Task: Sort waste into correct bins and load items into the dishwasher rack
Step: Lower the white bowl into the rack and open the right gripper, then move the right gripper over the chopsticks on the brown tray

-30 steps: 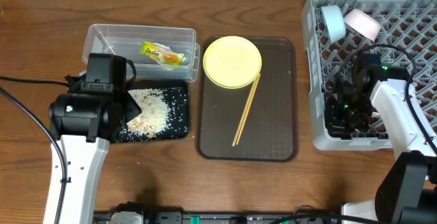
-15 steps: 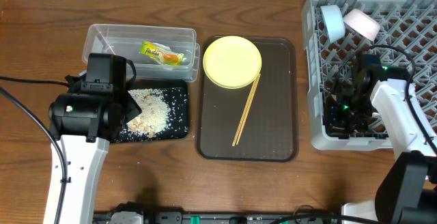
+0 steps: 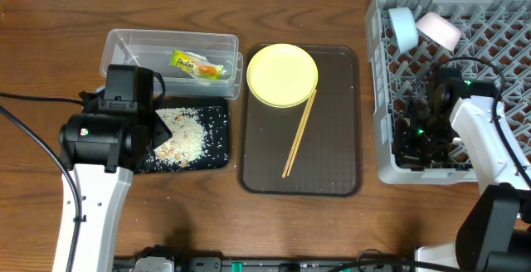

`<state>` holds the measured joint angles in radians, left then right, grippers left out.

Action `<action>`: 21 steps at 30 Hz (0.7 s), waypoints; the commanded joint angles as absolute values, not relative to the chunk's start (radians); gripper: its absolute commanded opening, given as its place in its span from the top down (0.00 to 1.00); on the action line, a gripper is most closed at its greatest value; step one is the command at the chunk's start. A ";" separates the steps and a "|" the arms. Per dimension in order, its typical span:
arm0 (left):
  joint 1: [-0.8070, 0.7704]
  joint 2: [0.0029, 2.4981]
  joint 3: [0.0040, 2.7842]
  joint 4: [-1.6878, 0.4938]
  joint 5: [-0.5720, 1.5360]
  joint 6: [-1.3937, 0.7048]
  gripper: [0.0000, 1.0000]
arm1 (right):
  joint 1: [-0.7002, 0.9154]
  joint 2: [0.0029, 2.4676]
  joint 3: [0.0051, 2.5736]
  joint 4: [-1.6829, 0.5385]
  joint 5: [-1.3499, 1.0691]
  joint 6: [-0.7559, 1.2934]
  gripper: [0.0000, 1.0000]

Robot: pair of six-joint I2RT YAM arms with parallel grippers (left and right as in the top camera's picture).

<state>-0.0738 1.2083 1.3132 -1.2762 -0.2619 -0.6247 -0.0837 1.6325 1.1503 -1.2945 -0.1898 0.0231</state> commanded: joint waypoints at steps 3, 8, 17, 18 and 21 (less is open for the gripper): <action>-0.070 1.208 1.319 -1.279 -0.274 -0.622 0.29 | -0.077 1.629 1.156 -1.254 -0.211 0.048 0.93; -0.070 1.208 1.319 -1.279 -0.274 -0.622 0.21 | -0.077 1.597 1.260 -1.203 -0.214 0.053 0.80; -0.070 1.208 1.319 -1.279 -0.274 -0.581 0.19 | -0.031 1.569 1.521 -1.068 -0.293 0.055 0.52; -0.070 1.208 1.319 -1.279 -0.274 -0.580 0.19 | -0.008 1.569 1.523 -1.042 -0.319 0.055 0.52; -0.070 1.208 1.319 -1.279 -0.274 -0.580 0.19 | 0.064 1.576 1.522 -1.015 -0.344 0.056 0.52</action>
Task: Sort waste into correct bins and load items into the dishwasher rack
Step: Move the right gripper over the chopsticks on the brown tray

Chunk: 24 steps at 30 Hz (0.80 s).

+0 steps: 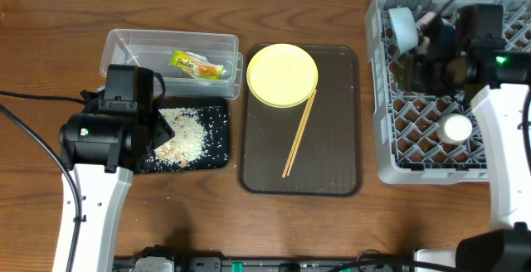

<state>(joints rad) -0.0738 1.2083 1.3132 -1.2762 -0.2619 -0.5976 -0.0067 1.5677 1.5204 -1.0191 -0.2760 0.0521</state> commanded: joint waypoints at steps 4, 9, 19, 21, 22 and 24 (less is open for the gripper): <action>-0.070 1.208 1.319 -1.279 -0.274 -0.581 0.19 | 0.191 1.607 1.509 -1.016 -0.317 0.110 0.52; -0.070 1.208 1.319 -1.279 -0.274 -0.581 0.19 | 0.348 1.657 1.467 -1.009 -0.180 0.266 0.53; -0.070 1.208 1.319 -1.279 -0.274 -0.581 0.19 | 0.562 1.815 1.414 -0.968 0.017 0.529 0.56; -0.070 1.208 1.319 -1.279 -0.274 -0.581 0.19 | 0.585 1.850 1.414 -0.951 0.039 0.540 0.56; -0.070 1.208 1.319 -1.279 -0.274 -0.581 0.19 | 0.595 1.869 1.414 -0.941 0.049 0.555 0.56; -0.070 1.208 1.319 -1.279 -0.274 -0.581 0.19 | 0.608 1.901 1.413 -0.923 0.053 0.578 0.56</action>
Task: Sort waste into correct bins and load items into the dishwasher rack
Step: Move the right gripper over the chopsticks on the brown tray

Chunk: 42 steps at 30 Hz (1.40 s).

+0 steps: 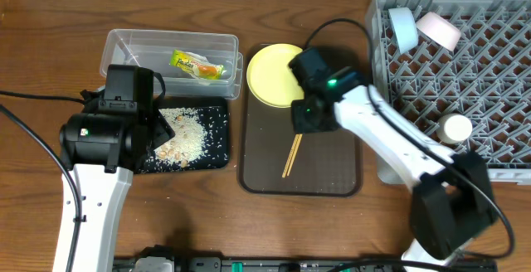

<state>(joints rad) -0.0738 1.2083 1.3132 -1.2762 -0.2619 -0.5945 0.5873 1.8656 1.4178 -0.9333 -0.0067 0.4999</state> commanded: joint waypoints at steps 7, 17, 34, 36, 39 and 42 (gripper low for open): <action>-0.070 1.208 1.319 -1.279 -0.274 -0.581 0.19 | 0.621 2.006 1.413 -0.900 0.079 0.666 0.56; -0.070 1.208 1.319 -1.279 -0.274 -0.580 0.19 | 0.621 2.070 1.411 -0.907 0.112 0.688 0.58; -0.070 1.208 1.319 -1.279 -0.275 -0.580 0.19 | 0.612 2.069 1.413 -0.939 0.130 0.695 0.57; -0.070 1.208 1.319 -1.279 -0.274 -0.580 0.19 | 0.603 2.068 1.414 -0.920 0.122 0.695 0.56; -0.070 1.208 1.319 -1.279 -0.274 -0.580 0.19 | 0.590 2.068 1.424 -0.906 0.120 0.693 0.54; -0.070 1.208 1.319 -1.279 -0.274 -0.580 0.19 | 0.580 2.066 1.444 -0.912 0.095 0.655 0.53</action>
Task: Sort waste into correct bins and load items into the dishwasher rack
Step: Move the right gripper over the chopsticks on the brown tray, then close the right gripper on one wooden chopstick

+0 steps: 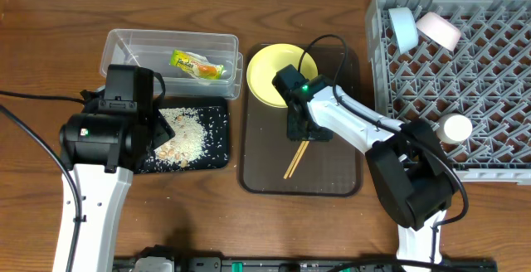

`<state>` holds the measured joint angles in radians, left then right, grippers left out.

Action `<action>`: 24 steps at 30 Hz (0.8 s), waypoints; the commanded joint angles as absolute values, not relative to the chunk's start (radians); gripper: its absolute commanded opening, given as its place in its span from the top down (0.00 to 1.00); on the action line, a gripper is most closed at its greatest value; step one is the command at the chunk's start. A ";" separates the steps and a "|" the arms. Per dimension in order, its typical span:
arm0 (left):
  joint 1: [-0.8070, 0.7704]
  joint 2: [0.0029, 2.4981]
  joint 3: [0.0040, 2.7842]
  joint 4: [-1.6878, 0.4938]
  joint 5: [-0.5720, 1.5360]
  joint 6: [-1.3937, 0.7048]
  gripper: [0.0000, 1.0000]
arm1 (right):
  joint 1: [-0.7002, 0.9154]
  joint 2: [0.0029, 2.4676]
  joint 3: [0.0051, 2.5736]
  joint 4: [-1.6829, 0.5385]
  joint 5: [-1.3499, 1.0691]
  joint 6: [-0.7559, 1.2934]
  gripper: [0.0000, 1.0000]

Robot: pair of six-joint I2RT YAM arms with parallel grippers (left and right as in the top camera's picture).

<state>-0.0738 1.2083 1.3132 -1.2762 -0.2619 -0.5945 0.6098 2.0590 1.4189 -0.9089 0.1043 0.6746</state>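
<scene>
A pair of wooden chopsticks [290,163] lies slanted on the brown tray [257,172], below a yellow plate [270,69]. My right gripper [297,131] is down over the upper half of the chopsticks, and its body hides the fingers. The grey dishwasher rack [498,89] at the right holds a light blue cup [404,27], a pink cup [438,30] and a white cup [455,127]. My left gripper [153,127] hangs over the black tray of rice [207,143], its fingers hidden under the wrist.
A clear plastic bin [133,44] with a green and orange wrapper [199,65] stands behind the black tray. My right arm stretches from the table's front edge across the tray's right side. Cables trail from both arms.
My right gripper has shifted a little left and forward, from beside the plate's edge to over the chopsticks' upper half. The left arm and everything else stayed put.
My right gripper was low in the front part of the rack. Then it was over the rack's back left, and a white cup stood in the rack. Then it was over the brown tray by the plate, and now over the chopsticks.
</scene>
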 commanded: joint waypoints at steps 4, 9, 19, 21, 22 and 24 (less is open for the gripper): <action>-0.070 1.208 1.319 -1.279 -0.275 -0.580 0.19 | 0.579 2.033 1.462 -0.931 0.093 0.646 0.53; -0.070 1.208 1.319 -1.279 -0.275 -0.580 0.19 | 0.573 1.971 1.461 -0.937 0.101 0.646 0.52; -0.070 1.208 1.319 -1.279 -0.275 -0.577 0.19 | 0.535 1.966 1.411 -0.984 0.101 0.677 0.53; -0.070 1.208 1.319 -1.279 -0.274 -0.577 0.19 | 0.538 1.966 1.388 -0.965 0.101 0.677 0.53; -0.070 1.208 1.319 -1.279 -0.274 -0.577 0.19 | 0.540 1.966 1.378 -0.955 0.101 0.677 0.54; -0.070 1.208 1.319 -1.279 -0.274 -0.577 0.19 | 0.541 1.966 1.362 -0.940 0.100 0.680 0.54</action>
